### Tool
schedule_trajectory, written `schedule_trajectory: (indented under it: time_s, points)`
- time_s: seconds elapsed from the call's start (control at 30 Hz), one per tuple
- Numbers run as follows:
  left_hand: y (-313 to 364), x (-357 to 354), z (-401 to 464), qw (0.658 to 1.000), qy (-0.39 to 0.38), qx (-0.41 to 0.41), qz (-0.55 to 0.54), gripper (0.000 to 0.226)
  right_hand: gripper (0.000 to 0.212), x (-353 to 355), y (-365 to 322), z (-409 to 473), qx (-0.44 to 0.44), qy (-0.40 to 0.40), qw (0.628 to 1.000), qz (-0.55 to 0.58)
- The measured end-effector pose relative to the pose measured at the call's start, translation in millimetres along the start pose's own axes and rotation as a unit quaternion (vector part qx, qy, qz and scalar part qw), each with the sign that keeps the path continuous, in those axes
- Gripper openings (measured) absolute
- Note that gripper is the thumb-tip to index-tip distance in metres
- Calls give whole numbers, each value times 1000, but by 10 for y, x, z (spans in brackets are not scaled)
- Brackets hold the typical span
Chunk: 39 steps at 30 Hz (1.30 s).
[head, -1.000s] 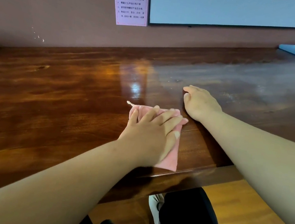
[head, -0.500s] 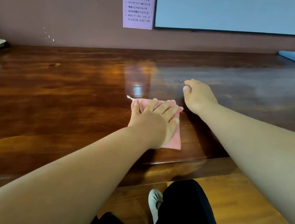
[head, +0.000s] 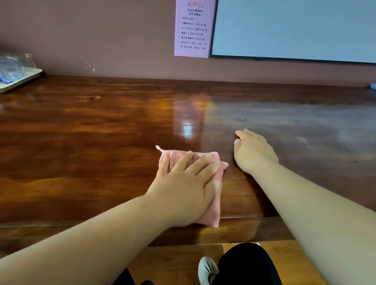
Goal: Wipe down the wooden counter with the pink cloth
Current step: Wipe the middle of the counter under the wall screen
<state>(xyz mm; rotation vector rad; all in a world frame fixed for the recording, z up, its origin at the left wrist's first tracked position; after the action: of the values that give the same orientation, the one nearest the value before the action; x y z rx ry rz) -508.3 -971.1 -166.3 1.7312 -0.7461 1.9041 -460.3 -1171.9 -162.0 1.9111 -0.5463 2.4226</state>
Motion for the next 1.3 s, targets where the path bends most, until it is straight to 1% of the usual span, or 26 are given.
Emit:
schedule_trajectory:
  time_s: [0.03,0.07,0.17,0.2,0.27,0.37,0.4,0.47,0.53,0.57,0.63,0.73,0.77,0.9,0.97,1.03,1.07,1.1,1.17,1.23,1.3]
  points:
    - [-26,-14,-26,1000,-3,-7,14,65,48,-4,0,-9,1,3,1000,-3]
    - [-64,3,13,1000,-13,3,14,65,48,-2,1,-17,0,4,1000,-4]
    - [-149,105,217,994,-52,86,-40,51,47,23,-18,-34,-5,4,1000,-10]
    - [-134,110,239,993,-52,92,-46,51,47,31,-22,-37,-6,5,1000,-11]
    - [-106,75,152,996,-43,75,-36,52,48,37,-28,-45,-8,2,1000,-11]
    - [-151,-24,-49,996,-17,62,-55,60,48,26,-28,-46,-13,1,1000,-14]
    - [-177,-27,-46,996,-15,68,-64,62,48,25,-26,-47,-12,3,1000,-16]
    - [-253,10,77,991,-27,100,-81,57,47,28,-24,-47,-10,3,1000,-21]
    - [-313,62,190,988,-39,129,-80,53,46,28,-30,-42,-9,0,1000,-21]
    - [-312,68,192,988,-37,130,-77,53,47,31,-25,-39,-12,-1,1000,-18]
    - [-312,28,70,990,-26,116,-80,54,48,22,-20,-31,-17,-4,1000,-10]
    - [-355,-68,-125,992,-6,97,-78,62,49,0,-6,-27,-17,-6,1000,-17]
    - [-398,-64,-94,992,-6,102,-79,61,48,0,0,-27,-18,-5,1000,-19]
    - [-562,44,150,980,-30,170,-100,54,48,23,-18,-5,-22,-8,1000,-20]
    - [-558,29,51,984,-26,157,-85,55,46,36,-34,15,-23,-15,999,-17]
    - [-536,-30,-137,992,-10,111,-59,62,42,42,-55,28,-13,-7,1000,-24]
    - [-546,-44,-194,994,0,92,-63,66,40,46,-74,33,-8,1,1000,-28]
    - [-588,-32,-186,992,3,91,-85,64,40,52,-95,38,-6,10,1000,-26]
    - [-695,7,-58,986,-3,124,-110,55,43,61,-176,40,-9,26,1000,4]
    - [-739,35,48,984,-26,160,-76,53,45,39,-339,52,-3,31,998,48]
    - [-716,31,-12,983,-27,171,-67,54,45,-21,-557,26,26,20,997,71]
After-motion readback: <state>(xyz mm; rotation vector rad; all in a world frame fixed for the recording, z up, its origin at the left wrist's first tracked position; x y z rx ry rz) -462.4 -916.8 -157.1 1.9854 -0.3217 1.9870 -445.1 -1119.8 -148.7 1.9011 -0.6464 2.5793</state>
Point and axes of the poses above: each hand's wrist, its own z-axis towards the middle knuckle, its own x-axis out of the back of the hand, y = z × x, the point moved 5 cm from there along z, towards the middle knuckle, and after that the axes turned 12 degrees about x, right-handed, at the moved point
